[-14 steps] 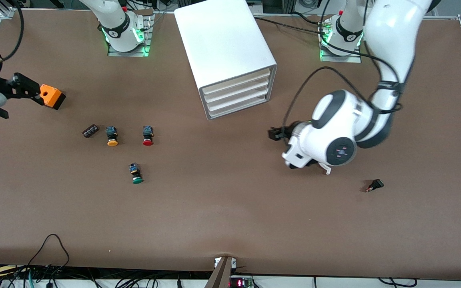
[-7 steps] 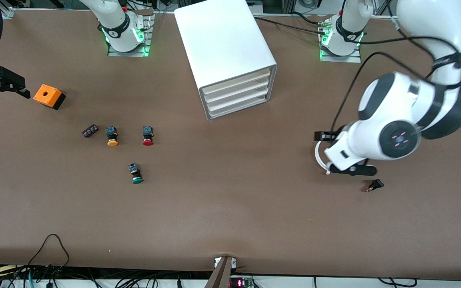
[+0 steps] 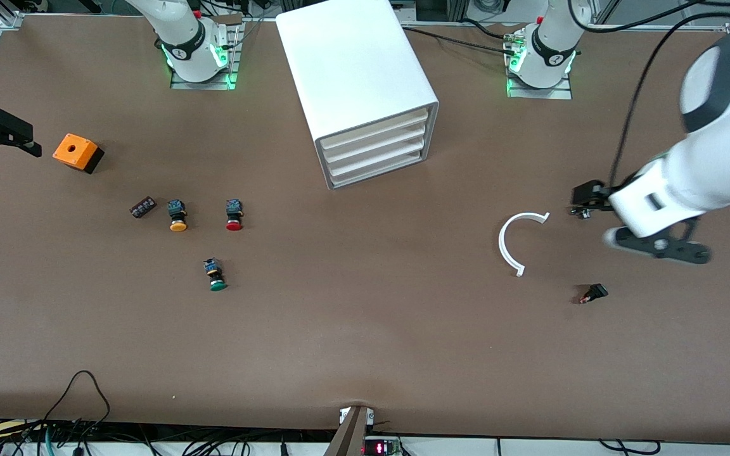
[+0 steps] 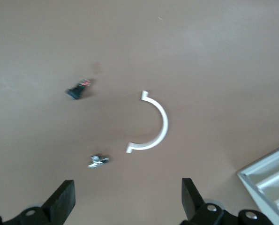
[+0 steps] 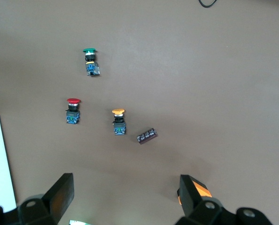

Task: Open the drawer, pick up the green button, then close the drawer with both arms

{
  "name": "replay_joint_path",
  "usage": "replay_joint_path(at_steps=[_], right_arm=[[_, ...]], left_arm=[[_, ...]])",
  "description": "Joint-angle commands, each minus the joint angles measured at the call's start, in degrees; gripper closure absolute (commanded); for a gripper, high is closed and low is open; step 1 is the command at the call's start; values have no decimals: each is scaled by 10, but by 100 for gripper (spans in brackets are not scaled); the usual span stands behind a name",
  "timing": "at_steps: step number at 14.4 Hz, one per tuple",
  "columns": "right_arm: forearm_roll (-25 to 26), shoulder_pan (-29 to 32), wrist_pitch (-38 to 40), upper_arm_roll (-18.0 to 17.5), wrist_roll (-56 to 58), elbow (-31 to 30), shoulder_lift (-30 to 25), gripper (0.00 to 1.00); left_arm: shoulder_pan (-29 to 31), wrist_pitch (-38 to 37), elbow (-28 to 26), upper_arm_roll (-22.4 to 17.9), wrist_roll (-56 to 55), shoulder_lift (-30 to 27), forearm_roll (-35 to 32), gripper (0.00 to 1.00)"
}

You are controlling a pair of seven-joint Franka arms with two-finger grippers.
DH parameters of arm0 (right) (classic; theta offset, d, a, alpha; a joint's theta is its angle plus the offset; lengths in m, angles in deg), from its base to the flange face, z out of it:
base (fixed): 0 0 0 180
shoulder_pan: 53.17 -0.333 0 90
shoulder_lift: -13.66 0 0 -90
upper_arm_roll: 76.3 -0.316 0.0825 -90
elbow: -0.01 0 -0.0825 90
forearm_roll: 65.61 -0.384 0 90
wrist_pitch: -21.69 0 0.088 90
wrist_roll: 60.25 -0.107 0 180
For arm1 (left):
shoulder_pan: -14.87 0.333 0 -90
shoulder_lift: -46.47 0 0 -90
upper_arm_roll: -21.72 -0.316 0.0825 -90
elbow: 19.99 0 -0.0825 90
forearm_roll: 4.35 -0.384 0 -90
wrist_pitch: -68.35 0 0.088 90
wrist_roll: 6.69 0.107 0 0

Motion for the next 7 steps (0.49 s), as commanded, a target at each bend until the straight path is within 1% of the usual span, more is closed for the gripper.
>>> replay_joint_path(at_steps=[1, 2, 3, 5, 6, 7], right_arm=[[5, 2, 21, 2, 16, 11, -4, 0], [9, 2, 30, -1, 24, 11, -8, 0], [14, 2, 31, -1, 24, 11, -9, 0], [17, 3, 25, -1, 25, 8, -13, 0], [18, 3, 22, -1, 25, 7, -13, 0], [19, 3, 12, -3, 25, -4, -19, 0]], left_arm=[[-65, 81, -139, -109, 20, -97, 20, 0], [-78, 127, -181, -142, 24, -124, 44, 0], [-79, 169, -235, -152, 22, -150, 54, 0], [-78, 239, -335, -155, 21, -225, 53, 0], [-77, 255, -369, -155, 19, -247, 53, 0], [-75, 257, -383, -155, 19, -258, 54, 0]])
